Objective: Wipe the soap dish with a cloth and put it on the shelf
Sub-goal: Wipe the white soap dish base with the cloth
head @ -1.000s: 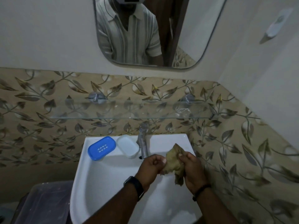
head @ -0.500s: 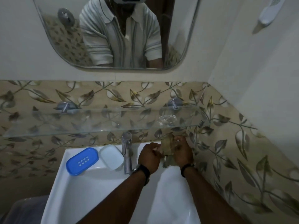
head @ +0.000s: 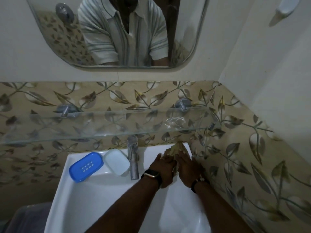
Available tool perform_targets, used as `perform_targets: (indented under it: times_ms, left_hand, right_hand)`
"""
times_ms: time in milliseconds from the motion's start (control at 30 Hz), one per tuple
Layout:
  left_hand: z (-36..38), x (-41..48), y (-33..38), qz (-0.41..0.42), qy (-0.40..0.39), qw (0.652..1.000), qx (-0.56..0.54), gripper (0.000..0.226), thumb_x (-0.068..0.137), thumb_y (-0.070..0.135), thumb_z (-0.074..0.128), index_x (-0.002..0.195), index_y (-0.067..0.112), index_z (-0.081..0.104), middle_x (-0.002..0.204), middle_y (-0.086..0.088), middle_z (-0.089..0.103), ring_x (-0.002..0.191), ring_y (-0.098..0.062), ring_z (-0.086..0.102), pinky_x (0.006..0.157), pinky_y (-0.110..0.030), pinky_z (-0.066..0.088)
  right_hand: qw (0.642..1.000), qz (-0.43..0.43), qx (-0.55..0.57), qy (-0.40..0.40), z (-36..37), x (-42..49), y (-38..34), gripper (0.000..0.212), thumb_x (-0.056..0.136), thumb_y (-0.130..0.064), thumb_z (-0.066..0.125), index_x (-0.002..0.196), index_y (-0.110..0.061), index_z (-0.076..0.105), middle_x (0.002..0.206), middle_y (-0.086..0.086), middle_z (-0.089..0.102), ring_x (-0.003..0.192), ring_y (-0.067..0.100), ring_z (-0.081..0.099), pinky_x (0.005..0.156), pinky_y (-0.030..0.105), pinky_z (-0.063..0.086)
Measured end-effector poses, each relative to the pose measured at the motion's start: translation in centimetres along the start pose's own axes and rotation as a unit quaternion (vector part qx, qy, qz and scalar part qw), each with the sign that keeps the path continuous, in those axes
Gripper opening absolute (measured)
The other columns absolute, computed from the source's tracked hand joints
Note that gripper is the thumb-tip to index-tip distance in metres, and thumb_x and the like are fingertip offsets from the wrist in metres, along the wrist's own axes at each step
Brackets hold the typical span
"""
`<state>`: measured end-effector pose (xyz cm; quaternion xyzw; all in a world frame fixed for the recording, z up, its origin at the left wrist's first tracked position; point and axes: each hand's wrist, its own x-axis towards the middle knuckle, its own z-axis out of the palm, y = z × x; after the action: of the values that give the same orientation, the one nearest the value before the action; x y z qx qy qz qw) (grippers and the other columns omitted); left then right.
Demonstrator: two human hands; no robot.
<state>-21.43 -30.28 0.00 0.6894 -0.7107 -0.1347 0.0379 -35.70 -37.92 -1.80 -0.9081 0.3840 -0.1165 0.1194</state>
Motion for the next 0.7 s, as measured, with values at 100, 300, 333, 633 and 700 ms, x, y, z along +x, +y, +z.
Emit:
perform_targets:
  times_ms: [100, 300, 333, 633, 700]
  left_hand:
    - [-1.1, -1.7, 0.2, 0.023, 0.09, 0.995, -0.024, 0.057, 0.098, 0.03, 0.048, 0.152, 0.02, 0.035, 0.16, -0.006, 0.035, 0.149, -0.027, 0.026, 0.124, -0.049, 0.006]
    - [-3.6, -8.3, -0.8, 0.092, 0.287, 0.95, -0.086, 0.045, 0.101, 0.022, 0.049, 0.145, 0.013, 0.048, 0.152, -0.006, 0.049, 0.144, -0.024, 0.038, 0.123, -0.041, 0.021]
    - [-3.8, -9.8, -1.6, 0.097, 0.32, 0.938, -0.085, 0.041, 0.1, 0.021, 0.052, 0.14, 0.012, 0.054, 0.147, -0.007, 0.054, 0.141, -0.024, 0.044, 0.121, -0.041, 0.027]
    - [-2.1, -22.7, -12.0, -0.062, 0.394, 0.917, -0.027, 0.04, 0.098, 0.026, 0.048, 0.132, 0.011, 0.063, 0.143, -0.008, 0.058, 0.135, -0.024, 0.051, 0.117, -0.041, 0.032]
    - [-0.8, -24.4, -13.5, -0.092, 0.338, 0.937, 0.008, 0.043, 0.097, 0.028, 0.044, 0.13, 0.01, 0.065, 0.14, -0.009, 0.061, 0.129, -0.029, 0.058, 0.113, -0.043, 0.039]
  right_hand:
    - [0.996, -0.012, 0.016, 0.091, -1.2, -1.2, -1.5, 0.055, 0.075, 0.013, 0.06, 0.129, 0.001, 0.061, 0.137, 0.02, 0.06, 0.127, 0.038, 0.058, 0.097, 0.062, 0.051]
    - [0.956, -0.102, 0.03, 0.272, -2.0, -3.0, -8.1, 0.044, 0.092, 0.001, 0.047, 0.135, 0.008, 0.054, 0.142, 0.023, 0.054, 0.137, 0.035, 0.048, 0.113, 0.054, 0.038]
    - [0.951, -0.128, 0.012, 0.28, -2.2, -3.2, -9.6, 0.041, 0.095, -0.002, 0.047, 0.134, 0.008, 0.055, 0.141, 0.023, 0.056, 0.135, 0.036, 0.05, 0.115, 0.053, 0.036]
    - [0.935, -0.29, -0.052, 0.198, 0.5, -2.7, -23.8, 0.032, 0.088, -0.001, 0.057, 0.117, -0.003, 0.069, 0.111, 0.013, 0.071, 0.105, 0.029, 0.065, 0.095, 0.041, 0.053]
    - [0.953, -0.25, -0.092, 0.143, 2.0, -2.6, -25.9, 0.029, 0.078, -0.003, 0.061, 0.105, -0.006, 0.072, 0.094, 0.009, 0.072, 0.089, 0.028, 0.068, 0.081, 0.037, 0.058]
